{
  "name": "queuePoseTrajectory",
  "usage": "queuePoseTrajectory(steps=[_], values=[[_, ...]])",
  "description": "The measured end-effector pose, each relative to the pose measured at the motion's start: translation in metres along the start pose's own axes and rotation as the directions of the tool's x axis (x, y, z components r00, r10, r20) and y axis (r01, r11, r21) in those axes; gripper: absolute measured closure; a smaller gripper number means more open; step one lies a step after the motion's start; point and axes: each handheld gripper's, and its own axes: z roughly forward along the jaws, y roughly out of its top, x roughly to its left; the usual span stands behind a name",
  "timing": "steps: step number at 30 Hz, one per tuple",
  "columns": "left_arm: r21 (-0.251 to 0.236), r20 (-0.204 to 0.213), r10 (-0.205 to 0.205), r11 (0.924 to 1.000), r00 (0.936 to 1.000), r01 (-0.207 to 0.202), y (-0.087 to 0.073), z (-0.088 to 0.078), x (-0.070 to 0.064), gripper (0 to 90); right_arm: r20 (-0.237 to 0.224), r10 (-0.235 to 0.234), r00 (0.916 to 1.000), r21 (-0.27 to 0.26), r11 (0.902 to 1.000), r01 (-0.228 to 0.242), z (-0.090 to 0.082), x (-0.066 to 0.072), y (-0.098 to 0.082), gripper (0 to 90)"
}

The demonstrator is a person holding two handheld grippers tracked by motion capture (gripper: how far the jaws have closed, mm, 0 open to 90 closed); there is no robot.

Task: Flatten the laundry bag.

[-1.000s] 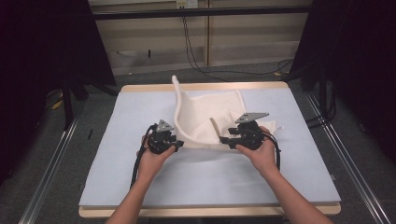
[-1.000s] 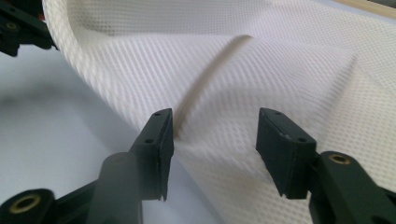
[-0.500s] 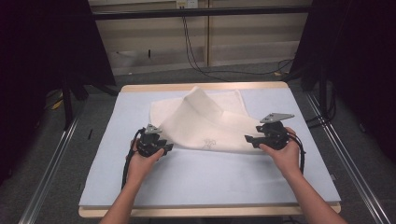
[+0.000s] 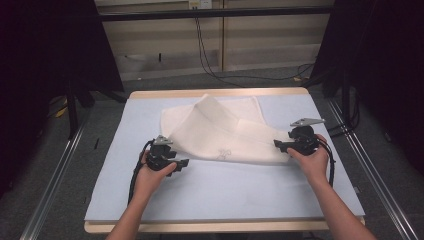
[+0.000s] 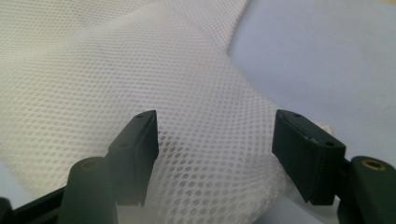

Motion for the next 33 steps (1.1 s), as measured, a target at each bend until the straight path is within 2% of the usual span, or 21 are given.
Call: queuePoseTrajectory(steps=[2,4,6,8,9,10,11,12,13,15,16,17,22,23,26,27,28,30,31,32,33], values=[[-0.003,0.000,0.001,1.0000,1.0000,-0.001,0.000,0.001,-0.002,27.3,0.006,0.006,1.0000,0.010,0.9999,-0.006,0.005,-0.002,0.000,31.1],[0.004,-0.018,0.034,0.9994,0.9993,-0.034,0.001,0.002,-0.008,25.9,0.025,0.028,0.9993,-0.005,0.9996,-0.028,0.010,-0.008,0.000,34.2],[0.007,-0.009,0.041,0.9991,0.9991,-0.041,0.001,0.002,-0.009,25.6,0.035,0.033,0.9988,-0.009,0.9994,-0.033,0.011,-0.011,0.001,34.5],[0.004,0.005,0.040,0.9992,0.9992,-0.040,0.003,0.002,-0.011,24.7,0.047,0.044,0.9979,0.004,0.9990,-0.045,0.015,-0.016,0.001,36.1],[0.001,0.017,0.041,0.9991,0.9990,-0.041,0.004,0.001,-0.012,24.5,0.031,0.038,0.9988,0.044,0.9983,-0.039,0.021,-0.018,0.000,39.2],[0.001,0.017,0.041,0.9991,0.9990,-0.041,0.004,0.001,-0.012,24.4,0.031,0.038,0.9988,0.044,0.9983,-0.039,0.021,-0.018,0.000,39.2],[0.003,0.018,0.043,0.9991,0.9989,-0.043,0.005,0.001,-0.013,24.4,0.013,0.035,0.9993,0.056,0.9978,-0.036,0.025,-0.019,-0.002,49.3],[0.003,0.018,0.043,0.9991,0.9989,-0.043,0.005,0.001,-0.013,24.4,0.013,0.035,0.9993,0.056,0.9978,-0.036,0.025,-0.019,-0.002,49.3],[0.004,0.020,0.040,0.9992,0.9990,-0.040,0.005,0.001,-0.013,24.4,-0.012,0.052,0.9986,0.059,0.9969,-0.051,0.028,-0.019,-0.004,58.8],[0.005,0.025,0.038,0.9992,0.9989,-0.038,0.005,0.001,-0.013,24.5,-0.047,0.050,0.9976,0.056,0.9973,-0.048,0.030,-0.019,-0.005,71.4],[0.005,0.025,0.036,0.9994,0.9991,-0.036,0.005,0.001,-0.013,24.5,-0.047,0.050,0.9976,0.056,0.9973,-0.048,0.030,-0.019,-0.005,71.4],[0.005,0.021,0.029,0.9996,0.9993,-0.029,0.005,0.001,-0.013,24.6,-0.069,0.061,0.9957,0.051,0.9970,-0.058,0.029,-0.018,-0.007,90.0],[-0.007,0.023,0.003,1.0000,0.9997,-0.003,0.004,0.002,-0.014,24.5,-0.082,0.071,0.9941,0.046,0.9967,-0.067,0.028,-0.014,-0.007,90.0],[0.000,0.024,0.014,0.9999,0.9996,-0.014,0.005,0.001,-0.013,24.5,-0.086,0.077,0.9933,0.033,0.9967,-0.075,0.026,-0.015,-0.007,90.0],[-0.001,0.026,0.015,0.9999,0.9995,-0.015,0.005,0.001,-0.013,24.4,-0.053,0.089,0.9946,0.017,0.9959,-0.089,0.023,-0.015,-0.006,90.0],[-0.002,0.026,0.012,0.9999,0.9996,-0.012,0.004,0.001,-0.013,24.4,-0.025,0.103,0.9944,-0.014,0.9946,-0.103,0.023,-0.018,-0.005,74.3],[0.007,0.027,0.016,0.9999,0.9995,-0.016,0.005,0.000,-0.013,24.4,-0.006,0.109,0.9940,-0.012,0.9939,-0.109,0.023,-0.020,-0.005,67.7],[0.006,0.029,0.015,0.9999,0.9995,-0.016,0.005,0.000,-0.013,24.4,0.022,0.091,0.9956,-0.017,0.9957,-0.091,0.024,-0.022,-0.005,61.3],[0.000,0.033,0.011,0.9999,0.9994,-0.011,0.005,0.000,-0.013,24.4,0.035,0.086,0.9957,-0.011,0.9962,-0.086,0.026,-0.023,-0.005,54.7],[0.000,0.033,0.011,0.9999,0.9994,-0.011,0.005,0.000,-0.013,24.4,0.035,0.086,0.9957,-0.011,0.9962,-0.086,0.026,-0.023,-0.005,54.7],[-0.009,0.028,0.012,0.9999,0.9995,-0.012,0.006,0.001,-0.014,24.3,0.062,0.079,0.9949,0.020,0.9966,-0.080,0.029,-0.026,-0.006,48.9]])
